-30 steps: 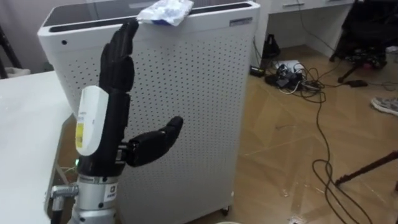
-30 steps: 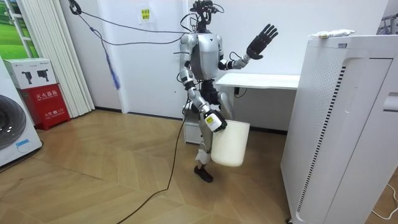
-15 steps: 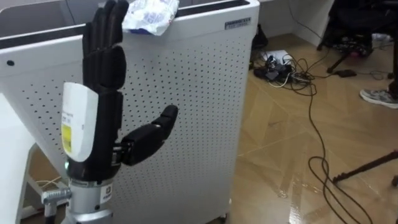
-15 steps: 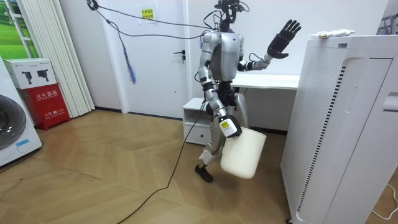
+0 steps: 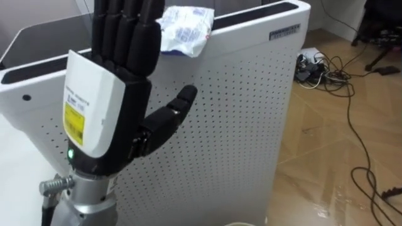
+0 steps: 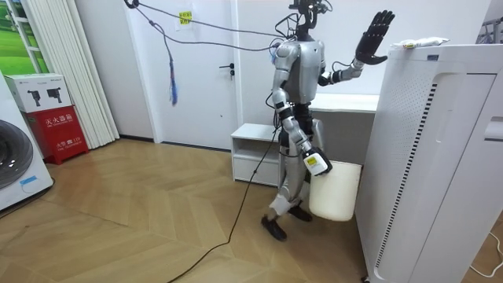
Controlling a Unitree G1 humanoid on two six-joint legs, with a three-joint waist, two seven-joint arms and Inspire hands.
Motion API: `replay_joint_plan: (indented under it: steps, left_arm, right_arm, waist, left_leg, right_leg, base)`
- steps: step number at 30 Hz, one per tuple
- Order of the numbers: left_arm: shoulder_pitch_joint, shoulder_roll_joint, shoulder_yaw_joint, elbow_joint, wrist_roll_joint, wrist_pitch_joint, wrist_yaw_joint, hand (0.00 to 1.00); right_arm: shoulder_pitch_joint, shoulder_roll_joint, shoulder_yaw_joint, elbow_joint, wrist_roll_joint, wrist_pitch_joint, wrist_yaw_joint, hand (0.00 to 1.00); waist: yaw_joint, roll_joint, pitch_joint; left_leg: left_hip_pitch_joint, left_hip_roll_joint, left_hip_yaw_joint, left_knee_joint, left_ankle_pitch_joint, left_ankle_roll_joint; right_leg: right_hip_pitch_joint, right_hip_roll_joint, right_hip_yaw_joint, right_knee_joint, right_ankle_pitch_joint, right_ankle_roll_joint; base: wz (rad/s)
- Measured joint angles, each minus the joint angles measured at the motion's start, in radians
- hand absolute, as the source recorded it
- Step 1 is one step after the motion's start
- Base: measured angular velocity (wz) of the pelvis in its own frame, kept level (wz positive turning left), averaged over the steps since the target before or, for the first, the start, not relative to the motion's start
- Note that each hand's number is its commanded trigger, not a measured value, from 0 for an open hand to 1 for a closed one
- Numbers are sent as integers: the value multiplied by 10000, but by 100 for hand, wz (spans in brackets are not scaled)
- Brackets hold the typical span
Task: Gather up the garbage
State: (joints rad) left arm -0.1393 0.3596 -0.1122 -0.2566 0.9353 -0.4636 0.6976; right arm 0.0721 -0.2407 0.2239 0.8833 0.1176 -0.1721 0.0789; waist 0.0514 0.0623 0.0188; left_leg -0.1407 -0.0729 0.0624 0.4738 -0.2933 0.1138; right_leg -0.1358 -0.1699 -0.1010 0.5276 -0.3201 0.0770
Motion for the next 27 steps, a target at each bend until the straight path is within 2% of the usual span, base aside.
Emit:
replay_joint_plan:
  steps: [1, 2, 3, 7, 9, 11, 16, 18, 19, 20, 21, 27]
  left_arm:
    - [5, 52, -15, 14, 3, -2, 7, 0]
    - [21, 163, -37, -2, 3, -25, -6, 0]
    - [-23, 199, -17, -90, 2, -14, -10, 0]
    - [-116, 218, 65, -469, 7, -6, -32, 0]
    - [-109, 271, 135, -610, 7, 4, -35, 0]
    - [-105, 274, 140, -666, 6, 11, -81, 0]
    - [-6, 279, 136, -680, 3, 237, -498, 0]
    - [127, 279, 110, -701, 4, 405, -673, 48]
    - [164, 279, 108, -701, 4, 438, -719, 62]
    - [221, 279, 108, -701, 4, 493, -770, 88]
    - [247, 279, 105, -702, 6, 500, -783, 100]
    - [611, 279, 86, -720, 235, 584, -1010, 100]
  right_arm:
    - [-9, -22, 1, 4, -90, 5, 10, 100]
    - [-5, -26, -2, 14, -152, 78, 23, 100]
    - [-72, -28, -6, 13, -139, 137, 66, 100]
    - [-86, -55, 13, 2, -199, 224, 156, 100]
    - [-85, -129, 219, -14, -230, 227, 333, 100]
    - [-70, -126, 296, -27, -274, 227, 404, 100]
    - [-38, -152, 297, -348, -421, 218, 523, 100]
    - [-35, -145, 298, -367, -418, 210, 586, 100]
    - [-33, -139, 298, -367, -418, 210, 627, 100]
    - [-35, -132, 299, -387, -418, 207, 668, 100]
    - [-35, -125, 298, -389, -435, 206, 688, 100]
    - [-34, -161, 295, -420, -488, 206, 763, 100]
  waist:
    - [-80, 10, 22]
    - [-225, -19, -19]
    - [-101, 2, -45]
    - [378, -32, -69]
    - [514, -214, -75]
    - [532, -296, -94]
    - [598, -298, -115]
    - [582, -291, -128]
    - [575, -288, -132]
    - [585, -286, -135]
    - [562, -285, -135]
    - [499, -263, -149]
  left_leg:
    - [29, -32, -172, -2, -12, -31]
    - [97, -80, -395, -182, 33, -119]
    - [106, -20, -424, -383, 97, -213]
    - [226, 213, -469, -620, 194, -351]
    - [497, 258, -545, -853, 247, -438]
    - [741, 274, -667, -1087, 267, -472]
    - [1020, 345, -715, -1375, 290, -506]
    - [1012, 351, -758, -1405, 290, -506]
    - [1013, 350, -762, -1410, 290, -506]
    - [1014, 350, -767, -1435, 290, -506]
    - [1019, 343, -811, -1465, 291, -506]
    - [1184, 325, -932, -1613, 301, -521]
  right_leg:
    - [-48, 41, 3, -88, 255, 90]
    - [113, 97, -156, -305, 279, 96]
    - [221, 206, -212, -586, 360, -5]
    - [544, 480, -337, -1267, 577, -138]
    - [879, 546, -454, -1603, 605, -182]
    - [1216, 592, -624, -1930, 648, -207]
    - [1733, 734, -720, -2689, 898, -204]
    - [1869, 761, -807, -2978, 1005, -189]
    - [1901, 768, -817, -3050, 1027, -189]
    - [1909, 773, -817, -3095, 1045, -186]
    - [1925, 779, -840, -3106, 1045, -185]
    - [2149, 788, -961, -3262, 1045, -185]
  base:
    - [55]
    - [41]
    - [30]
    - [0]
    - [7]
    - [15]
    - [3]
    - [7]
    - [0]
    - [4]
    - [6]
    - [5]
